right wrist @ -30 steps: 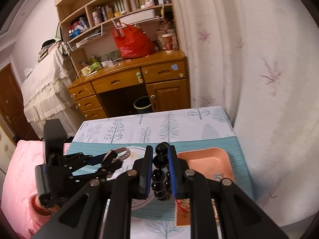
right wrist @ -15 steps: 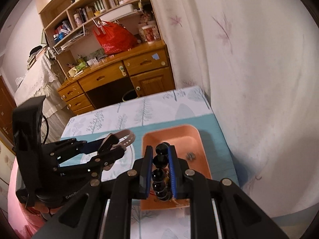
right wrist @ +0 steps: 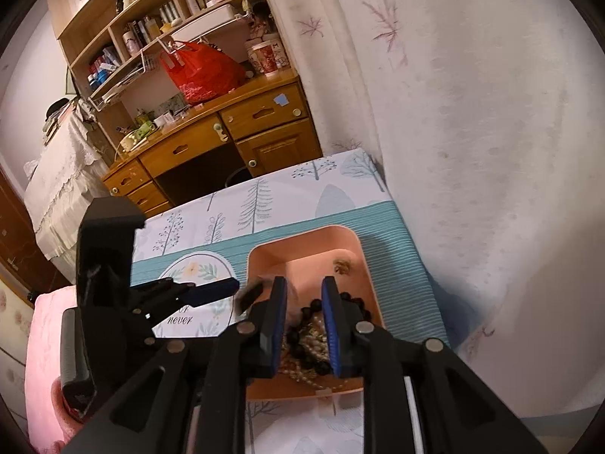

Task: Organize jewelry
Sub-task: 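Carry the watch and bracelet into the pink box and open both tools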

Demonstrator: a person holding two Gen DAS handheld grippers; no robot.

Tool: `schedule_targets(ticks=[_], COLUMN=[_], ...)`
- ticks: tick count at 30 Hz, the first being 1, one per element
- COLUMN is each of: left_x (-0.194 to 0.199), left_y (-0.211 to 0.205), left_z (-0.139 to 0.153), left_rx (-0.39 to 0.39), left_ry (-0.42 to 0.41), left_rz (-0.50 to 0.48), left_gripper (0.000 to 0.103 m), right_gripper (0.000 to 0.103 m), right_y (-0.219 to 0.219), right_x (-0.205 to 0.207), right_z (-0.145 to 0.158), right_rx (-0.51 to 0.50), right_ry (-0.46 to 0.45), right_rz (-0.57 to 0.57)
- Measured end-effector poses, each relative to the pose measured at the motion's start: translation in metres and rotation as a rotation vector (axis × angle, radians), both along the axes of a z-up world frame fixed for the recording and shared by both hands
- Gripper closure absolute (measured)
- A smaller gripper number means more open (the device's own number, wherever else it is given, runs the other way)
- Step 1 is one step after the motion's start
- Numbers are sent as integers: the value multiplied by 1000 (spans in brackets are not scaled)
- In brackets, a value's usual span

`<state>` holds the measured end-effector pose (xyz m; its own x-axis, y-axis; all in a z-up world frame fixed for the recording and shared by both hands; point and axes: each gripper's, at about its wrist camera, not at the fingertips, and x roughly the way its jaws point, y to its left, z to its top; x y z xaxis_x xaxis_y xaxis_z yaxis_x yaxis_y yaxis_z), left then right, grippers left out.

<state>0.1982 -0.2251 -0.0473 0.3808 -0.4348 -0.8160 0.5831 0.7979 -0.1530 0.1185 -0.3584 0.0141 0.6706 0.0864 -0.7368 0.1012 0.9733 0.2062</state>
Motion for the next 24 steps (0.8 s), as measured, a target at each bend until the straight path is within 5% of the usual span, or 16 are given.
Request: schedule_targets(ticks=[7,15,24], left_x=[-2,-2,-4], left_y=[21,67,123], left_z=[20,36,24], left_rx=[0,64,126], left_ry=[-52,-112,-103], left_rz=[54,147,237], left_gripper=[22,18,18], right_gripper=[69,66,65], right_y=[1,18,37], right_x=[-3,1,0], right_z=[2,-5,-14], right_rx=[10,52,208], right_ry=[13,71,97], right_rz=[-19,12,40])
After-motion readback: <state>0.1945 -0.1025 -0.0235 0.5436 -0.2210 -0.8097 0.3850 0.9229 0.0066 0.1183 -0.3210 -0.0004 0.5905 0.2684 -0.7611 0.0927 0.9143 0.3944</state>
